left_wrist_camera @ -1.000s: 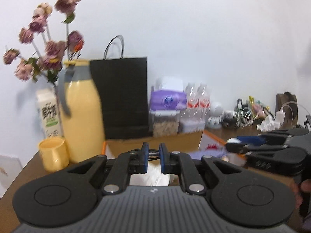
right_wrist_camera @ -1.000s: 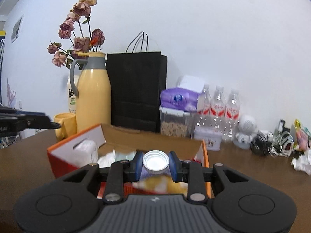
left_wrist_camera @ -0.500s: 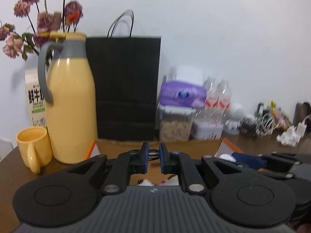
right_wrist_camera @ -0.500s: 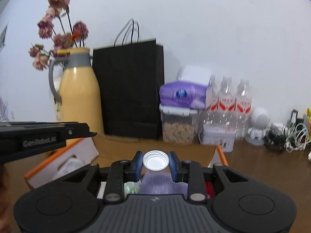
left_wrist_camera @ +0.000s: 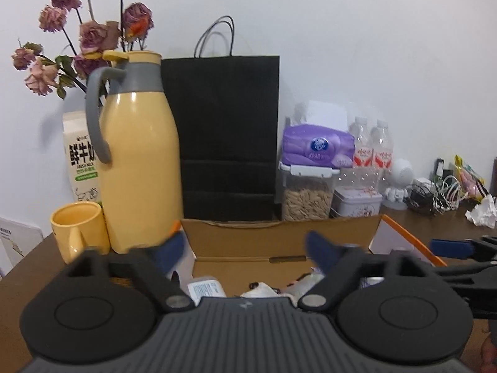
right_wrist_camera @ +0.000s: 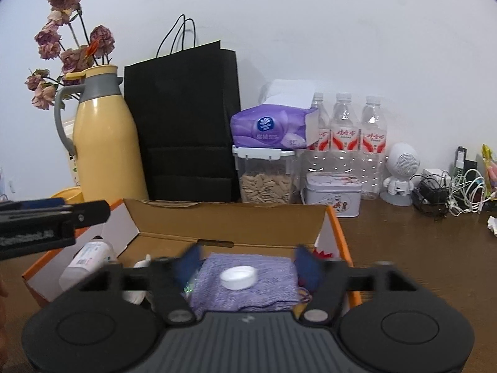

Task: Organize objects
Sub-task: 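Lower both held items into the box and open both grippers, then withdraw both grippers from the box back over the table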

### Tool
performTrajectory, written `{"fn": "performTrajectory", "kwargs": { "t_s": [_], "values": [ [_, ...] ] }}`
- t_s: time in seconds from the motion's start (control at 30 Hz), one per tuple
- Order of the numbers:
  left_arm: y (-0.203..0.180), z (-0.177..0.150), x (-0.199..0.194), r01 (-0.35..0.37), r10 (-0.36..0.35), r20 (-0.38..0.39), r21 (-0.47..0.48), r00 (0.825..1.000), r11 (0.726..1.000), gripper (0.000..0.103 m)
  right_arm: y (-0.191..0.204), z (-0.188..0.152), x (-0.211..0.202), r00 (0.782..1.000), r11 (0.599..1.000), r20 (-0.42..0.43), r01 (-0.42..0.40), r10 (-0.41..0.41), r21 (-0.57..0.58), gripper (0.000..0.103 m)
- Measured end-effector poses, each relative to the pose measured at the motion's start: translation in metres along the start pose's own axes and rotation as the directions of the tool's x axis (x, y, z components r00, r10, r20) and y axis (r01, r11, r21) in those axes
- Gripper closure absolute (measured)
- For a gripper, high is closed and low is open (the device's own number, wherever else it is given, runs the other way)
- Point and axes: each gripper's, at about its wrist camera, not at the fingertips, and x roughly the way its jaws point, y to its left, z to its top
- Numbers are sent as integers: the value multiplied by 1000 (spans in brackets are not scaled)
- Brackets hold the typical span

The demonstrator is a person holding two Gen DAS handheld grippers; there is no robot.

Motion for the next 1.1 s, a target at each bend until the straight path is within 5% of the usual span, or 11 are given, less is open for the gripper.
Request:
{"fn": "performTrajectory", "kwargs": {
  "t_s": [0.03,0.13,0.9,1.1],
  "values": [
    [1,0,-2,-11,11,15,-7,1000,1000,0,0,1,-1,1000,1000,5,7,-7,0,10],
    [2,3,-3,-13,14,12,-18,1000,1000,0,-2,3,-3,1000,1000,3,6,-6,6,0],
    [4,17,-51,49,-46,74,-37,996,998,0,-2,8,-47,1000,1000,19,-3,3,-24,0],
    [6,10,-69,70,-69,42,-20,997,997,0,-1,5,-69,999,999,36,-16,18,-45,0]
  ]
}}
